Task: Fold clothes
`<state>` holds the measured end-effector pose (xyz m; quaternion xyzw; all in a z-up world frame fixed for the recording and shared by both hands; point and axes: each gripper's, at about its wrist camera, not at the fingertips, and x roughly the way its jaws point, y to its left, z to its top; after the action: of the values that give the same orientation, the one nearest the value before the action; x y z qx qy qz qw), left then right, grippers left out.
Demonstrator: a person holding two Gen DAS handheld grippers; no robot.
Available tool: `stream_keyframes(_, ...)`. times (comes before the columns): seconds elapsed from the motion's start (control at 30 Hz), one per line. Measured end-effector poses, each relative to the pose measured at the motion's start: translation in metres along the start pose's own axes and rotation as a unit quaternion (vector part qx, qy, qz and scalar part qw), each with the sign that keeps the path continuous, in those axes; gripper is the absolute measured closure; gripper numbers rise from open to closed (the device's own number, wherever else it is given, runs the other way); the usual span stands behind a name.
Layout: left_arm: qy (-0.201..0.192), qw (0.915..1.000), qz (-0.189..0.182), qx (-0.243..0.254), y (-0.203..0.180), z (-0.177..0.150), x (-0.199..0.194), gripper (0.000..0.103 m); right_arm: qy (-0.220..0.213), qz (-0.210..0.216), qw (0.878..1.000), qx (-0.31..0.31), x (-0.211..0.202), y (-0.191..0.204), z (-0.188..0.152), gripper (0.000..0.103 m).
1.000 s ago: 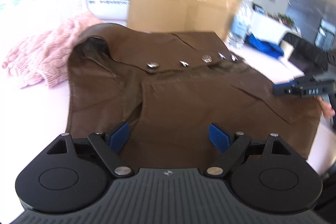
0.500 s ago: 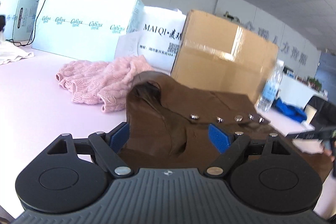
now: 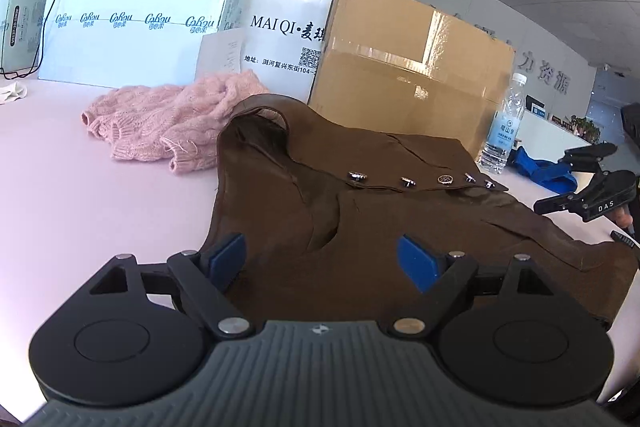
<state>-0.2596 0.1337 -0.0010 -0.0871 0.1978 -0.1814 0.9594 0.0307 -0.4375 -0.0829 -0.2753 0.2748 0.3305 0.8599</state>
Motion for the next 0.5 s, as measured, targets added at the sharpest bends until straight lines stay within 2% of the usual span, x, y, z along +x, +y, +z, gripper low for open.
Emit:
stream_keyframes(0.07, 0.003, 1.0000, 0.004, -0.001, -0.001, 0.000, 0.001, 0.021, 0.021, 0.057, 0.998, -0.006, 0.021, -0.001, 0.008, 0.038)
stream_keyframes(0.13, 0.005, 0.9999, 0.010, 0.001, -0.002, -0.001, 0.000, 0.020, 0.031, 0.104, 0.994, -0.003, 0.041, -0.010, 0.012, 0.035)
stream_keyframes(0.2, 0.003, 0.9999, 0.016, 0.001, -0.003, -0.002, 0.000, 0.020, 0.063, 0.138, 0.988, 0.038, 0.062, -0.030, 0.017, 0.010)
stream_keyframes(0.27, 0.002, 0.9998, 0.017, -0.002, -0.006, -0.004, -0.003, 0.020, 0.087, 0.161, 0.980, 0.084, 0.079, -0.043, 0.016, 0.000)
stream_keyframes(0.37, 0.001, 1.0000, 0.008, -0.001, -0.010, -0.007, -0.008, 0.020, 0.078, 0.162, 0.981, 0.073, 0.079, -0.041, 0.015, 0.000)
stream_keyframes(0.43, 0.001, 1.0000, 0.007, 0.003, -0.009, -0.008, -0.010, 0.020, 0.070, 0.158, 0.982, 0.075, 0.074, -0.038, 0.013, 0.006)
stream_keyframes(0.47, 0.002, 1.0000, 0.006, 0.003, -0.009, -0.008, -0.010, 0.020, 0.065, 0.158, 0.982, 0.076, 0.071, -0.037, 0.012, 0.015)
stream_keyframes(0.5, 0.003, 1.0000, 0.006, 0.003, -0.009, -0.007, -0.010, 0.020, 0.059, 0.159, 0.983, 0.077, 0.066, -0.036, 0.011, 0.029)
